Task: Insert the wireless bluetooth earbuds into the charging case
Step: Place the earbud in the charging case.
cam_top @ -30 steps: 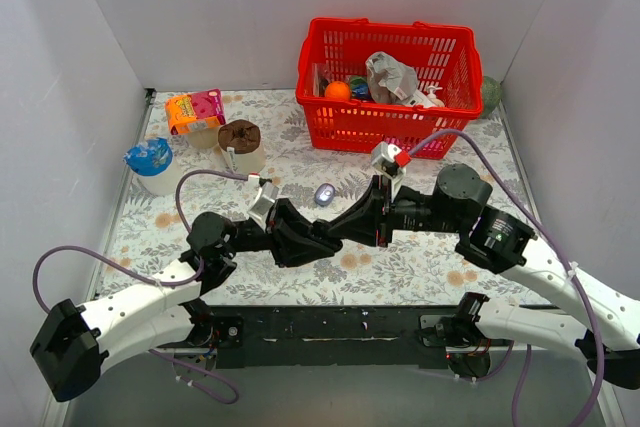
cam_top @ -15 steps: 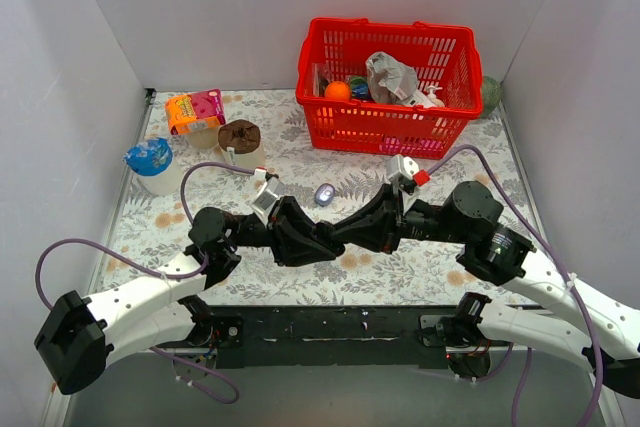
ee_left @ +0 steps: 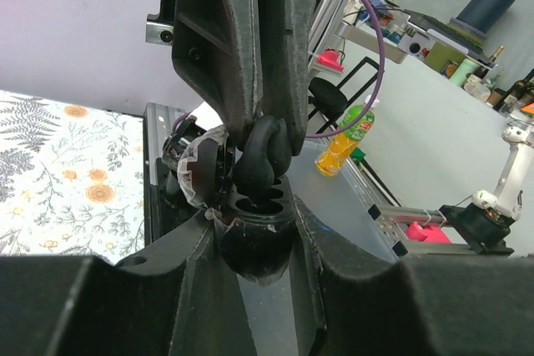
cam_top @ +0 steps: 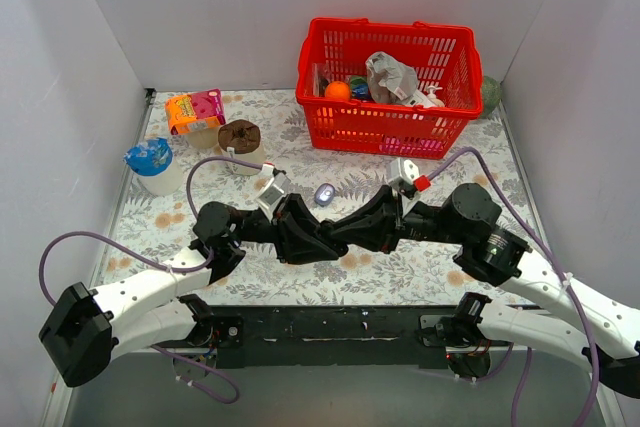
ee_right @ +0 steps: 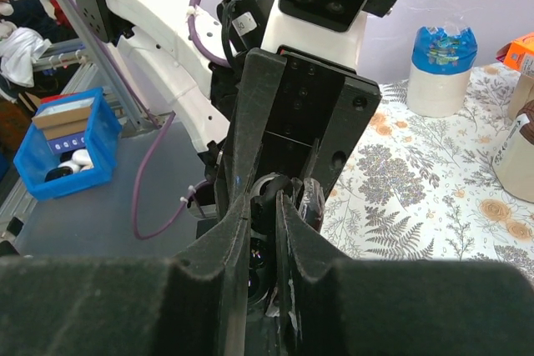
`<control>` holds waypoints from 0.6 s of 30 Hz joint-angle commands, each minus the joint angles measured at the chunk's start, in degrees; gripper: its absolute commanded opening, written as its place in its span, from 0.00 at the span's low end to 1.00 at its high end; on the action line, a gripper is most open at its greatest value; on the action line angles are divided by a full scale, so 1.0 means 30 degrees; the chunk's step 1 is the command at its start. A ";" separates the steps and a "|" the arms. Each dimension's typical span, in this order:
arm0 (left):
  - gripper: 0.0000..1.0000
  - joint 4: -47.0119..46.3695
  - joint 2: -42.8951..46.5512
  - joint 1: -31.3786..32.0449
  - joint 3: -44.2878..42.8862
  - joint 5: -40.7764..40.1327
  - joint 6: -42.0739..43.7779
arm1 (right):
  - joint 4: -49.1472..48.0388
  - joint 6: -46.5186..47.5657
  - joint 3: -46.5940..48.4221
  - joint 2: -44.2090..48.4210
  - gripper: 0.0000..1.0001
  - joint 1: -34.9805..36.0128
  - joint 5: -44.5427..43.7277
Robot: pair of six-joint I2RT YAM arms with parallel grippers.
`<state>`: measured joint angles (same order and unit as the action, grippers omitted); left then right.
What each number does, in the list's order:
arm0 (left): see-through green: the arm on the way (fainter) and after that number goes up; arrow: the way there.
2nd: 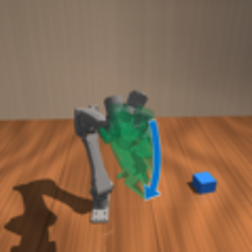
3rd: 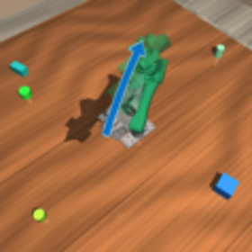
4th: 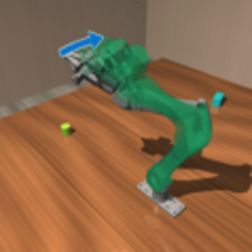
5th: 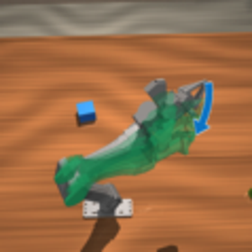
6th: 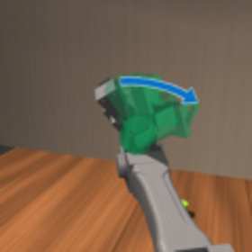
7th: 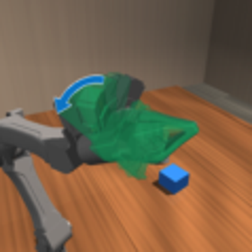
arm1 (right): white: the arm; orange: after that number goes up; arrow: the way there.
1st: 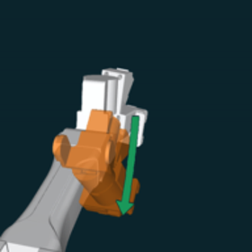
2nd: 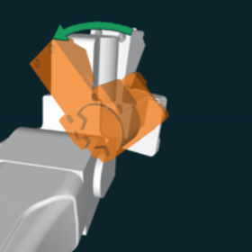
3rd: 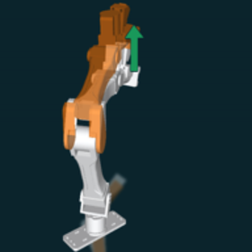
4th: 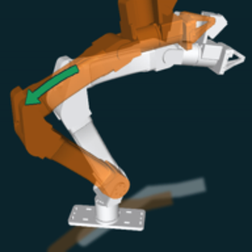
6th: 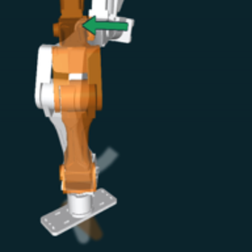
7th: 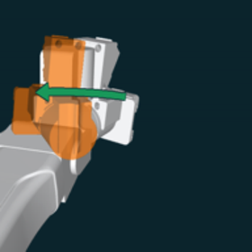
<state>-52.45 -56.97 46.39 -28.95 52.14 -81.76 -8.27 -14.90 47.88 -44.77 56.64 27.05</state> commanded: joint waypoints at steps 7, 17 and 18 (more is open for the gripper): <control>0.00 -0.0067 0.0123 0.0005 -0.0838 0.0345 0.0152 | 0.1145 0.1332 0.0915 -0.0309 0.01 0.0191 -0.0403; 0.00 0.0812 0.0387 0.0005 -0.1044 -0.0182 0.1119 | 0.2315 0.1537 0.1237 -0.0572 0.01 0.0308 -0.0110; 0.00 0.0812 0.0445 0.0005 -0.1073 -0.0299 0.1235 | 0.2434 0.1595 0.1296 -0.0602 0.01 0.0309 -0.0081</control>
<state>-49.30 -57.36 46.33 -29.19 52.53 -80.34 -3.70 -11.55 49.30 -46.00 57.23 26.98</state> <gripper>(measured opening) 0.291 0.215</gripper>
